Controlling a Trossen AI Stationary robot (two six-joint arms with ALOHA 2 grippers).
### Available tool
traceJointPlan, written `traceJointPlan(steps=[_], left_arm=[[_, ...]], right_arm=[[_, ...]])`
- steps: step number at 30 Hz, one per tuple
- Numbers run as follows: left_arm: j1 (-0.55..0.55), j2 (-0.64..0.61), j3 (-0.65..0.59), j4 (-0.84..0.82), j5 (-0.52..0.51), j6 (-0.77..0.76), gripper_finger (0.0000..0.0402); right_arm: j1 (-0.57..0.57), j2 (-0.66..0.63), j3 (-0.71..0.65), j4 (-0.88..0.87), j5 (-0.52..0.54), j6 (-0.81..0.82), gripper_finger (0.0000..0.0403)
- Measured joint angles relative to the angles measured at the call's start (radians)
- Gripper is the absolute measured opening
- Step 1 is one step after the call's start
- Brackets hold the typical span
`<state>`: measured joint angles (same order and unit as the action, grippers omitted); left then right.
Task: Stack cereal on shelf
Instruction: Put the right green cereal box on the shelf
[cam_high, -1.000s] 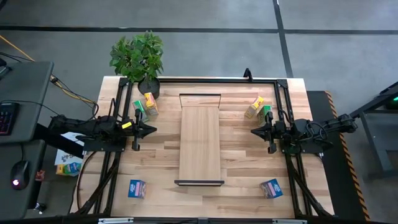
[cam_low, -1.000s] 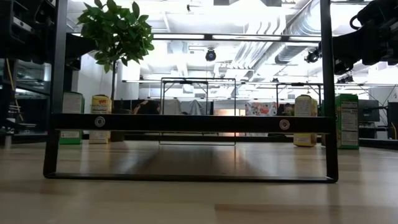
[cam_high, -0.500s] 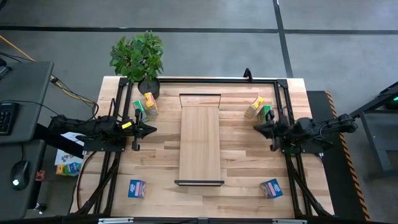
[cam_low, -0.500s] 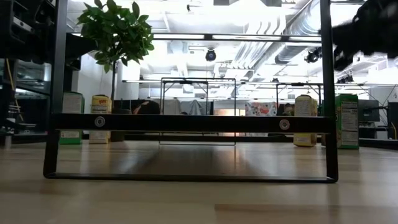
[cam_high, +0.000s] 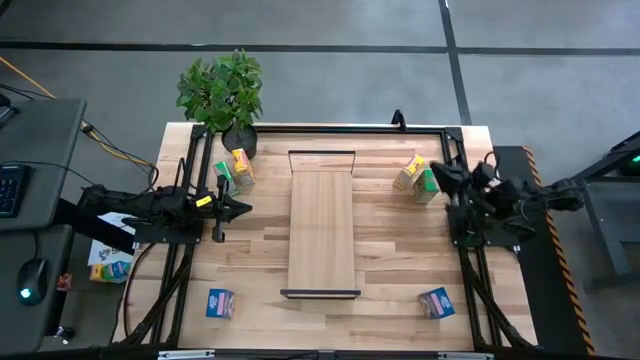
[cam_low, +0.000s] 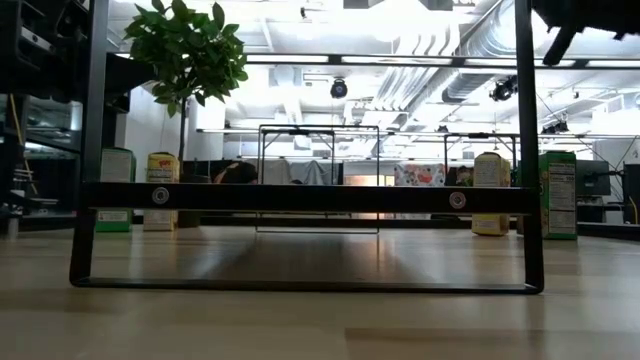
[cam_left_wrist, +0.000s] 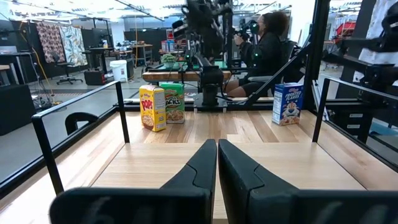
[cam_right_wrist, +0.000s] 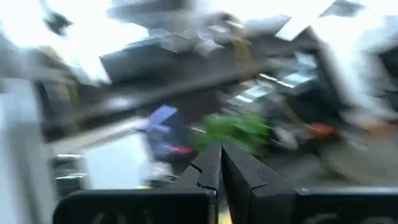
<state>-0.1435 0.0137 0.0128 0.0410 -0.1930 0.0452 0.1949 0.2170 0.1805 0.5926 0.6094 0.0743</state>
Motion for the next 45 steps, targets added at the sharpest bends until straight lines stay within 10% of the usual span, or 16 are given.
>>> traceJointPlan(steps=[8,13,19,45], left_arm=[[0.0,0.0,0.0,0.0,0.0,0.0,0.001],[0.0,0.0,0.0,0.0,0.0,0.0,0.001],[0.0,0.0,0.0,0.0,0.0,0.0,0.001],[0.0,0.0,0.0,0.0,0.0,0.0,0.001]], right_arm=[[-0.085,0.318,0.406,-0.855,0.408,0.262,0.0173],[-0.149,0.481,0.645,-1.45,0.336,0.663,0.0278],[-0.216,0.635,0.741,-1.816,0.193,1.012,0.0306],[-0.276,0.89,0.504,-1.759,-0.041,1.268,0.0307]])
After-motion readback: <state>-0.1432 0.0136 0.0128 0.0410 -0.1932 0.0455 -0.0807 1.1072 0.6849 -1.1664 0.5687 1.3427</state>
